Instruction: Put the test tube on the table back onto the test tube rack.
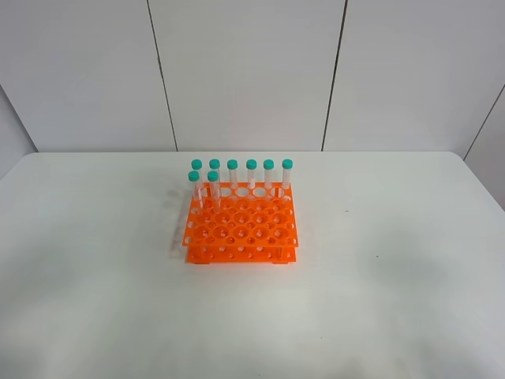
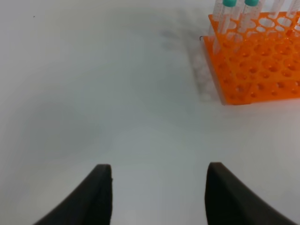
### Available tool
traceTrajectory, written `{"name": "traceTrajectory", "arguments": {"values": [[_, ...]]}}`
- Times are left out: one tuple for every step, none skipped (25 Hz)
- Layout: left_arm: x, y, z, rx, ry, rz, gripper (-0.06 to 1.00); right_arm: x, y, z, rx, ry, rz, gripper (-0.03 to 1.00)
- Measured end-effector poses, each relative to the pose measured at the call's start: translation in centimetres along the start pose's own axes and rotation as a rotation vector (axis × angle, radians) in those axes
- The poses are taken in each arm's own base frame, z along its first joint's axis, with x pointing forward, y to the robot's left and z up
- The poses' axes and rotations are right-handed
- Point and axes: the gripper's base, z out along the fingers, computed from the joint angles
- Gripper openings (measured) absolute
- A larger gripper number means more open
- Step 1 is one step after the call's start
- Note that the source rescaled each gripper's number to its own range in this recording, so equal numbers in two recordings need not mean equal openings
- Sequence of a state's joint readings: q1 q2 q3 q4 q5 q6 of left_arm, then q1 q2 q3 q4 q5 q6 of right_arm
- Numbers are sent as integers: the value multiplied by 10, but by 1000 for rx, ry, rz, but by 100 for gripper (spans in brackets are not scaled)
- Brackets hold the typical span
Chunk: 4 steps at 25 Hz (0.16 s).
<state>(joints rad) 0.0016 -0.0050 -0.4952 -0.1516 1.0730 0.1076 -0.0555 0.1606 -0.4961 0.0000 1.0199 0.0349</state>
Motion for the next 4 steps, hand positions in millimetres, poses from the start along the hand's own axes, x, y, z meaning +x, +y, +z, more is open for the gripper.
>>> {"name": "traceTrajectory", "arguments": {"values": [[0,0,0,0,0,0,35,0,0,0,0,0,0,74],[0,0,0,0,0,0,35,0,0,0,0,0,0,74],[0,0,0,0,0,0,35,0,0,0,0,0,0,74],[0,0,0,0,0,0,35,0,0,0,0,0,0,74]]}}
